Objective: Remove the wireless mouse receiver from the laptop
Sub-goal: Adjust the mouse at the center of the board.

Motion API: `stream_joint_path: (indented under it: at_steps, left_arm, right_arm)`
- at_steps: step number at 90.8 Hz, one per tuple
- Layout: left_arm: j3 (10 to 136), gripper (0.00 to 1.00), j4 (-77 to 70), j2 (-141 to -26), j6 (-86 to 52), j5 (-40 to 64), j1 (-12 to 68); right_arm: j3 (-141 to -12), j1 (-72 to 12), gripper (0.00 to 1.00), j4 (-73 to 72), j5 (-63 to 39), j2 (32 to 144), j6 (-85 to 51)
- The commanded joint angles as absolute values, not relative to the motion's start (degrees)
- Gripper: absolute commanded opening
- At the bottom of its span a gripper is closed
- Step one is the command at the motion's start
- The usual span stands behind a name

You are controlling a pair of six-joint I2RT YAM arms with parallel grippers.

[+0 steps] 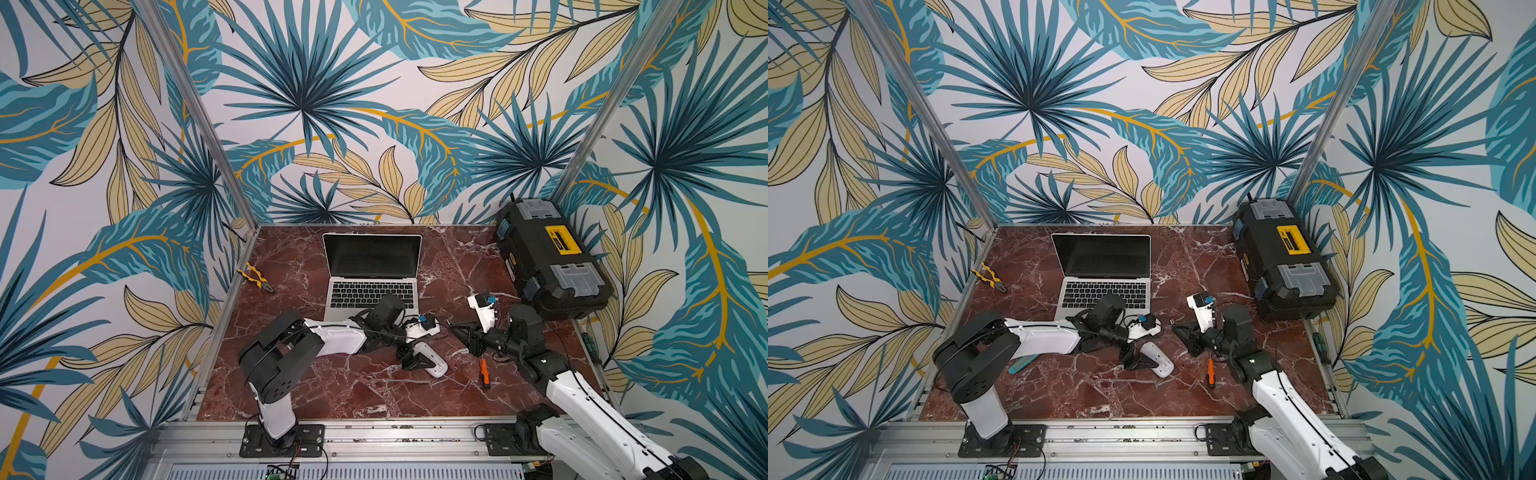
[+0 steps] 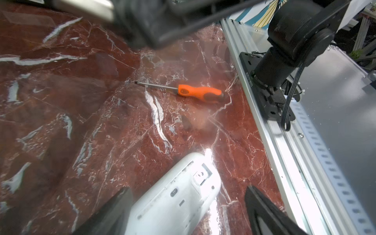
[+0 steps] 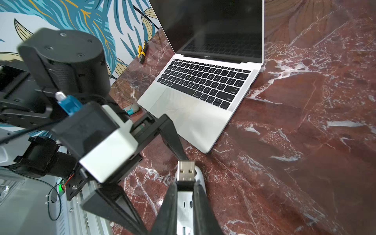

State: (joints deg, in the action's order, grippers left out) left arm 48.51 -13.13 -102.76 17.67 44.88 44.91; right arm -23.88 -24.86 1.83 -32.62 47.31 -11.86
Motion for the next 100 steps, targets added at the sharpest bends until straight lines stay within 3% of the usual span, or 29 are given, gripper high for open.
stream_joint_path:
  at_steps: [1,10,28,52,100]
  left_arm:
    - [46.98,0.91,-22.21,-105.38,20.24,46.66,44.86]
    - [44.68,0.93,-30.42,-106.94,19.34,47.82,44.82]
    - [45.71,0.93,-30.82,-111.95,18.95,49.15,44.82]
    - [39.03,0.91,-41.08,-110.59,12.42,48.21,44.97]
    - [31.13,0.84,-63.86,-116.19,6.41,39.56,46.63]
  right_arm:
    - [-22.23,-25.14,0.08,-0.11,-33.35,45.42,-12.94]
    - [-21.79,-25.25,0.08,-0.27,-34.51,44.39,-13.14]
    - [-21.54,-25.23,0.08,-0.72,-35.17,43.86,-12.71]
    - [-21.29,-25.24,0.08,-0.89,-34.66,42.83,-13.36]
    - [-21.36,-25.23,0.08,-1.56,-35.19,44.07,-12.81]
